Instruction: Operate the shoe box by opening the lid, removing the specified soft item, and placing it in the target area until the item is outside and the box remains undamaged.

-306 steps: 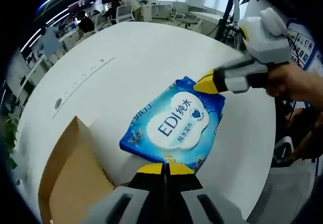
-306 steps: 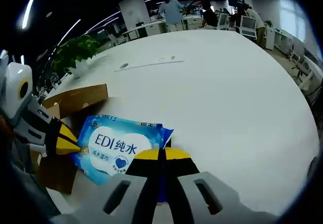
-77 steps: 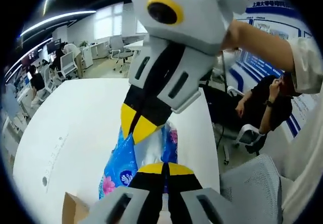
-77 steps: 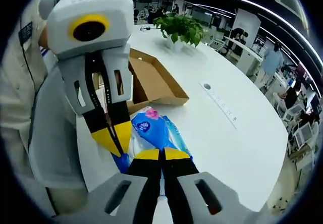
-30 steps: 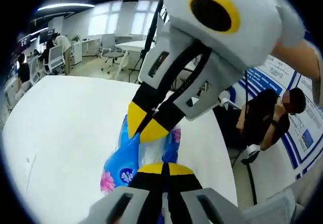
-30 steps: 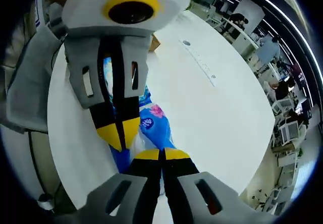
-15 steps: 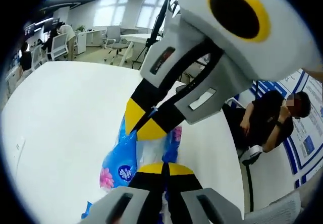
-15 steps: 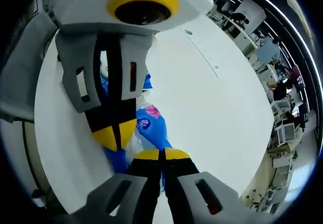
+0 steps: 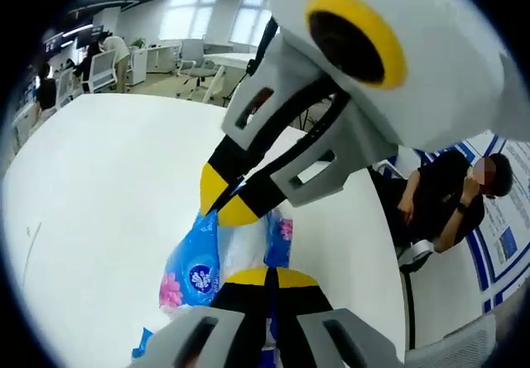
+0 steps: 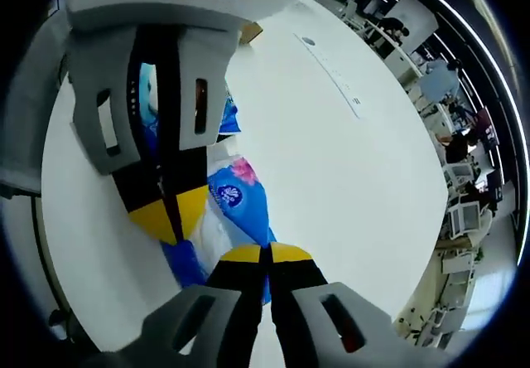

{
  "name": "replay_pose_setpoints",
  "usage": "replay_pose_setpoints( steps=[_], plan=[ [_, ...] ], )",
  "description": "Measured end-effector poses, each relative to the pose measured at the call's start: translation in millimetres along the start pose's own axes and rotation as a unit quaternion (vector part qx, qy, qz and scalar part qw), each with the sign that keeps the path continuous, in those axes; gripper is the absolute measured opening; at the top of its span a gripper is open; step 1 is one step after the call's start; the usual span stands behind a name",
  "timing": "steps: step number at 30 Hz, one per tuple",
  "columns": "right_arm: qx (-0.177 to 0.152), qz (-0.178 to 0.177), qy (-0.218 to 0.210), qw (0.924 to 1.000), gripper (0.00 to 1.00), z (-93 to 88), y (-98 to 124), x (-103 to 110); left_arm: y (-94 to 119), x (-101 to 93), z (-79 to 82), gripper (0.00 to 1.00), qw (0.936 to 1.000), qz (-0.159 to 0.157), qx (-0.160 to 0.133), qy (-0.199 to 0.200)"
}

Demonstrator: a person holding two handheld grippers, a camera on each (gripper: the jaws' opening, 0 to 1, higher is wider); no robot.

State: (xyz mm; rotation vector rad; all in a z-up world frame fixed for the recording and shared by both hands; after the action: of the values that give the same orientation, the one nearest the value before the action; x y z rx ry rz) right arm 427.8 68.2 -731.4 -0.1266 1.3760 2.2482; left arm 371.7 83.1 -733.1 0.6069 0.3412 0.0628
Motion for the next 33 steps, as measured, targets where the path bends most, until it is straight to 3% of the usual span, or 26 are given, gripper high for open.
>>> replay_pose_setpoints(
  steps=[9,13,18,22,28,33],
  plan=[
    [0.001,0.003,-0.001,1.0,0.01,2.0,10.9,4.2,6.6,-4.7,0.8,0.05,0.9999,0.008,0.007,-0.006],
    [-0.001,-0.002,-0.001,1.0,0.03,6.7,18.9,4.5,11.4,-8.0,11.0,0.1,0.9997,0.013,-0.018,-0.007],
    [-0.007,-0.016,-0.003,0.9998,0.06,13.4,31.9,2.1,18.7,-8.7,15.9,0.11,0.9989,0.028,-0.017,-0.034],
    [-0.009,-0.025,-0.012,0.9996,0.1,17.5,42.7,1.7,32.1,-13.1,23.6,0.16,0.9987,0.027,-0.036,-0.024],
    [-0.018,-0.04,-0.034,0.9984,0.16,27.5,57.7,3.3,56.6,-13.6,21.3,0.23,0.9976,0.05,-0.028,-0.039],
    [-0.032,-0.054,-0.058,0.9963,0.24,38.3,68.4,6.7,79.7,-14.2,22.2,0.3,0.9969,0.061,-0.045,-0.022]
  ],
)
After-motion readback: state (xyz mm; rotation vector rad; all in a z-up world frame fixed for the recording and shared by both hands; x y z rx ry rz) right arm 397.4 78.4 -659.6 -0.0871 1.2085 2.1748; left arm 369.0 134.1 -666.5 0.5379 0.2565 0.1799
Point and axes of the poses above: the point that each gripper's makers call its tool centre point, and the gripper's own axes: y roughly backward along the fingers, x roughly to its left, z roughly out of its top, the point moved 1 cm from there along y, roughly backward along the fingers, and after that the axes turned 8 degrees about -x, right-handed, at the moved point
